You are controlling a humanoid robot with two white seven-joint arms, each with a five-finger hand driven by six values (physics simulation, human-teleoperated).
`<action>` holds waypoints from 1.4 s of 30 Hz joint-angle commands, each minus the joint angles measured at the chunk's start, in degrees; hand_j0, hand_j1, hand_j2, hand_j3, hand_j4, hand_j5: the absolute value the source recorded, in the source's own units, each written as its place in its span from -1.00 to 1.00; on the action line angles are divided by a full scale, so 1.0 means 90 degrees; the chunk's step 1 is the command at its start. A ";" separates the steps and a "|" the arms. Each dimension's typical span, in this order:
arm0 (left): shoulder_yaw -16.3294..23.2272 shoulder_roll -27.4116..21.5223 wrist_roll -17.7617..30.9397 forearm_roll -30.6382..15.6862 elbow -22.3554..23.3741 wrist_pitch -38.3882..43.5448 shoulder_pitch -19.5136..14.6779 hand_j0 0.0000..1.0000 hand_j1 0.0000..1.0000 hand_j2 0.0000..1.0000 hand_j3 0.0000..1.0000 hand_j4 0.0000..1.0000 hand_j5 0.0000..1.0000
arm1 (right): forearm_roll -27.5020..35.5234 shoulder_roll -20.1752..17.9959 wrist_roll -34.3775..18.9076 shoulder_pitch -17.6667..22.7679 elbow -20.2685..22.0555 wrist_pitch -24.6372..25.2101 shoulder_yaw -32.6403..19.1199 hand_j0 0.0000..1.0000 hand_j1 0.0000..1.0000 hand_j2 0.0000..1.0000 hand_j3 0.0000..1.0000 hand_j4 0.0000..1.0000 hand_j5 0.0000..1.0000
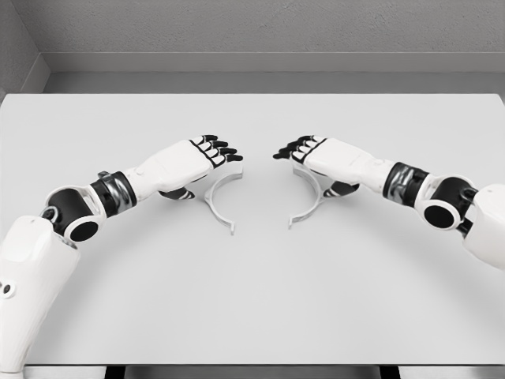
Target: Assemble PVC drainage pipe clamps
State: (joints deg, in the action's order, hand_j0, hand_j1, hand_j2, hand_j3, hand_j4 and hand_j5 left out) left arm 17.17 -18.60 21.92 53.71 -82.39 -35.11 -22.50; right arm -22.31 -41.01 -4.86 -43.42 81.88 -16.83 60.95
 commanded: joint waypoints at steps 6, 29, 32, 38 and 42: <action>-0.0013 0.0006 -0.0004 -0.0040 0.0014 0.0012 0.0000 1.00 1.00 1.00 1.00 1.00 1.00 | 0.0018 0.0084 -0.0007 -0.0019 0.0023 0.0005 0.0044 1.00 1.00 1.00 1.00 1.00 1.00; 0.0055 0.0387 -0.0004 -0.0021 0.0297 0.0012 -0.0107 1.00 1.00 1.00 1.00 1.00 1.00 | 0.0165 -0.0141 0.0286 -0.0078 -0.0749 -0.0005 -0.0161 1.00 1.00 1.00 1.00 1.00 1.00; 0.0045 0.0523 -0.0004 0.0096 0.0385 0.0012 -0.0117 1.00 1.00 1.00 1.00 1.00 1.00 | 0.0165 -0.0141 0.0296 -0.0078 -0.0768 -0.0005 -0.0170 1.00 1.00 1.00 1.00 1.00 1.00; 0.0055 0.0738 -0.0004 0.0106 0.0385 0.0012 -0.0156 1.00 1.00 1.00 1.00 1.00 1.00 | 0.0165 -0.0160 0.0286 -0.0078 -0.0768 -0.0015 -0.0190 1.00 1.00 1.00 1.00 1.00 1.00; 0.0065 0.0787 -0.0004 0.0136 0.0385 0.0012 -0.0186 1.00 1.00 1.00 1.00 1.00 1.00 | 0.0165 -0.0160 0.0286 -0.0078 -0.0768 -0.0015 -0.0190 1.00 1.00 1.00 1.00 1.00 1.00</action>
State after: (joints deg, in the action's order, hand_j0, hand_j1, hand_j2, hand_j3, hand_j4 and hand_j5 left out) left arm 17.76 -11.93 21.93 55.19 -78.93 -35.11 -24.17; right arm -20.99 -42.41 -2.31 -44.12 74.97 -16.96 59.32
